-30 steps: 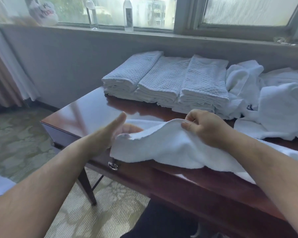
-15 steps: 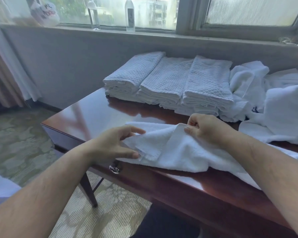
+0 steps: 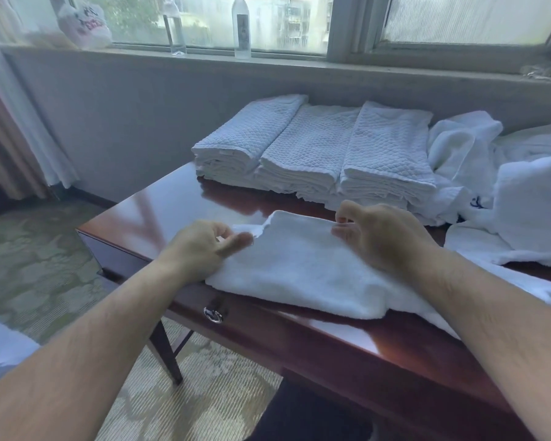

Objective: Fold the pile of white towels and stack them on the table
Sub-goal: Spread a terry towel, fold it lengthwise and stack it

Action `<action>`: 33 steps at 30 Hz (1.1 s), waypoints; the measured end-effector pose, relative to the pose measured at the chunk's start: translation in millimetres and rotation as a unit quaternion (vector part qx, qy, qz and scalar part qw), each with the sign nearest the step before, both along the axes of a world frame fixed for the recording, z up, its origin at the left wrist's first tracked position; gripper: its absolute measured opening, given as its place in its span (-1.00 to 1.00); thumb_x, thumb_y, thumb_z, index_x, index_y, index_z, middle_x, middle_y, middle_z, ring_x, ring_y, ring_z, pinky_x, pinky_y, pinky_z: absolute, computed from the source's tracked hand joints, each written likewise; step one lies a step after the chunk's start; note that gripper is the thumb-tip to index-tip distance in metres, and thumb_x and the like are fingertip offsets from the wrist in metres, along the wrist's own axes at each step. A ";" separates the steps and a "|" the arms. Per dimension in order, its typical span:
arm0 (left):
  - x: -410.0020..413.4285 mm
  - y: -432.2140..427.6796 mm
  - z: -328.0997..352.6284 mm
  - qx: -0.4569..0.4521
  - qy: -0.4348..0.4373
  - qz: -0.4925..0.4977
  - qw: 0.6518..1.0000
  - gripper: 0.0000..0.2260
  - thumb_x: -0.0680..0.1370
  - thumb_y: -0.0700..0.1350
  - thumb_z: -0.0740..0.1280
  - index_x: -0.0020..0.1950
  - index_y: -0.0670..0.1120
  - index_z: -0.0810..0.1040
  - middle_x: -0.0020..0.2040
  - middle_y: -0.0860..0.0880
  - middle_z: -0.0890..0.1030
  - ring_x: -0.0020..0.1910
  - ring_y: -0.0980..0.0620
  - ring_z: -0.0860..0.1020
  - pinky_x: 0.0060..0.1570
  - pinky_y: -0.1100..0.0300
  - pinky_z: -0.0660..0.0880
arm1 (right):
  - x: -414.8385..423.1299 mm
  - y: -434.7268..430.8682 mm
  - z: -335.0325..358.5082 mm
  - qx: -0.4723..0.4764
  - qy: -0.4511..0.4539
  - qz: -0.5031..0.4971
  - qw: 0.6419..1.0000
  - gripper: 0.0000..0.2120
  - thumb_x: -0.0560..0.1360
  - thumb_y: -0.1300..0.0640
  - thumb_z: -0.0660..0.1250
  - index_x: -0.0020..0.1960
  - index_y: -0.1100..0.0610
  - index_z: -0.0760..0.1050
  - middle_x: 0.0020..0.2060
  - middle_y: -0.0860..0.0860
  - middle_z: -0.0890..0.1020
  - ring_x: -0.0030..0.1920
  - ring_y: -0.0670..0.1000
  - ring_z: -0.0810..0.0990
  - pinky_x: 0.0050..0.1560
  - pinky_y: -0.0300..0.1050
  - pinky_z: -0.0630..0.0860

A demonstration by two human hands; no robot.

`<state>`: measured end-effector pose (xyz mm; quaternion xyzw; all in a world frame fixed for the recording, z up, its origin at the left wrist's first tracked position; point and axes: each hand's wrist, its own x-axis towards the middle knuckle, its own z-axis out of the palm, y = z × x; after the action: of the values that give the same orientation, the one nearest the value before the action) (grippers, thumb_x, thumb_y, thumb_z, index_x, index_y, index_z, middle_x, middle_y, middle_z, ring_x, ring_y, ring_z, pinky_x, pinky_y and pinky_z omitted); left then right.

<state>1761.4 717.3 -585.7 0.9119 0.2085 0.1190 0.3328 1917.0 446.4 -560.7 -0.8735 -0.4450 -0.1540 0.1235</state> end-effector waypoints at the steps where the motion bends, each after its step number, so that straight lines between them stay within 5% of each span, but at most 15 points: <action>1: -1.3 0.0 1.0 -0.003 0.012 -0.009 1.000 -0.62 0.35 0.39 0.39 -0.24 0.08 0.56 -0.56 0.20 0.47 -0.55 0.26 0.42 -0.47 0.26 0.25 | 1.5 1.2 0.4 -0.006 -0.006 0.004 1.000 -0.81 0.63 -0.16 0.22 0.05 -0.05 0.43 -0.31 -0.07 0.53 -0.28 0.07 0.49 -0.26 -0.06 0.36; 5: -2.5 -2.4 2.4 0.015 0.033 -0.034 0.999 -0.77 0.38 0.23 0.56 -0.13 0.15 0.64 -0.54 0.19 0.47 -0.55 0.28 0.42 -0.53 0.38 0.24 | 7.1 5.0 -5.1 -0.042 -0.003 -0.001 0.999 -0.80 0.64 -0.18 0.19 0.06 -0.06 0.41 -0.27 -0.07 0.53 -0.20 0.09 0.55 -0.22 -0.04 0.38; 11: -2.2 -9.9 13.4 -0.053 0.056 0.044 0.996 -0.60 0.62 0.05 0.22 -0.25 -0.18 0.64 -0.31 -0.07 0.68 -0.24 -0.11 0.65 -0.18 0.08 0.57 | 9.7 7.8 -8.0 -0.033 -0.023 -0.038 0.998 -0.74 0.59 -0.23 0.27 -0.04 -0.04 0.43 -0.27 -0.09 0.53 -0.21 0.05 0.53 -0.23 -0.06 0.34; 16: -1.2 -18.5 18.5 0.070 0.143 0.031 0.987 -0.64 0.55 -0.02 0.22 -0.42 -0.06 0.25 -0.46 0.00 0.31 -0.40 -0.05 0.27 -0.37 0.12 0.20 | 11.5 14.9 -2.2 -0.063 0.014 -0.055 0.996 -0.72 0.57 -0.24 0.30 -0.06 -0.03 0.46 -0.20 -0.08 0.57 -0.15 0.04 0.52 -0.20 -0.04 0.32; 20: -3.1 -23.0 15.7 0.150 0.164 0.071 0.972 -0.65 0.51 0.02 0.23 -0.41 -0.11 0.33 -0.39 0.00 0.46 -0.38 -0.05 0.37 -0.40 0.18 0.22 | 12.1 17.8 -6.1 -0.075 0.052 -0.075 0.993 -0.73 0.57 -0.27 0.29 -0.04 -0.06 0.43 -0.22 -0.09 0.51 -0.16 0.04 0.49 -0.22 -0.04 0.31; 24: -8.6 -36.0 11.5 0.267 0.071 0.094 0.956 -0.85 0.55 0.06 0.29 0.00 0.00 0.49 0.07 -0.02 0.51 0.10 -0.10 0.46 -0.04 0.03 0.43 | 10.2 17.0 -10.9 -0.082 0.050 -0.089 0.991 -0.68 0.56 -0.31 0.26 -0.07 -0.06 0.41 -0.31 -0.14 0.40 -0.24 0.01 0.44 -0.31 -0.07 0.25; 27: -6.3 -57.2 2.6 0.287 -0.054 0.016 0.956 -0.78 0.59 0.03 0.28 0.21 0.03 0.52 0.20 -0.02 0.47 0.23 -0.11 0.41 0.16 -0.04 0.38 | 9.3 15.5 -12.4 -0.089 0.046 -0.111 0.989 -0.61 0.55 -0.36 0.22 -0.07 -0.03 0.44 -0.30 -0.13 0.43 -0.26 -0.01 0.44 -0.35 -0.09 0.23; 30: 3.9 -73.5 -5.4 0.289 -0.004 -0.074 0.954 -0.64 0.64 0.21 0.09 0.36 0.15 0.48 0.42 0.02 0.42 0.39 -0.07 0.35 0.31 -0.03 0.30 | 8.8 13.4 -10.0 -0.104 0.072 -0.129 0.984 -0.57 0.55 -0.38 0.19 -0.08 -0.01 0.48 -0.24 -0.08 0.51 -0.17 0.05 0.52 -0.26 -0.04 0.33; 33: 15.3 -67.8 -15.7 0.286 0.091 -0.116 0.947 -0.50 0.64 0.29 -0.07 0.56 0.21 0.22 0.62 0.02 0.19 0.57 -0.03 0.16 0.49 -0.08 0.08 | 8.0 6.1 -8.3 -0.100 0.111 -0.129 0.980 -0.61 0.56 -0.33 0.19 -0.18 -0.03 0.45 -0.25 -0.10 0.54 -0.18 0.00 0.53 -0.25 -0.05 0.38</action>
<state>1776.7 649.5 -601.4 0.9937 0.0875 0.0506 0.0487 1925.0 452.5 -569.0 -0.9432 -0.3253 -0.0253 0.0633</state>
